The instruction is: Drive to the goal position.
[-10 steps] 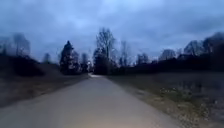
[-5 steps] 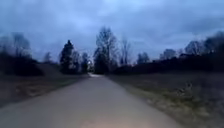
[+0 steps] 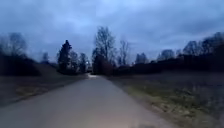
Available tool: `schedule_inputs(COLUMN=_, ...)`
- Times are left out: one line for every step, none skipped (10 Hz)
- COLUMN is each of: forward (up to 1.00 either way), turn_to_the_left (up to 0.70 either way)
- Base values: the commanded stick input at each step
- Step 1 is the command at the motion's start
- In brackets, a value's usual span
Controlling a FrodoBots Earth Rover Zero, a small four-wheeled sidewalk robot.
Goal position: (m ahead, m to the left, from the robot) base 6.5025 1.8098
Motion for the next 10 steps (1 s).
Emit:
schedule_inputs(forward=1.0, turn_to_the_left=0.0)
schedule_inputs(forward=1.0, turn_to_the_left=0.0)
schedule_inputs(forward=1.0, turn_to_the_left=0.0)
schedule_inputs(forward=1.0, turn_to_the_left=0.0)
schedule_inputs(forward=1.0, turn_to_the_left=0.0)
schedule_inputs(forward=1.0, turn_to_the_left=0.0)
schedule_inputs(forward=1.0, turn_to_the_left=0.0)
schedule_inputs(forward=1.0, turn_to_the_left=0.0)
schedule_inputs(forward=1.0, turn_to_the_left=0.0)
schedule_inputs(forward=1.0, turn_to_the_left=0.0)
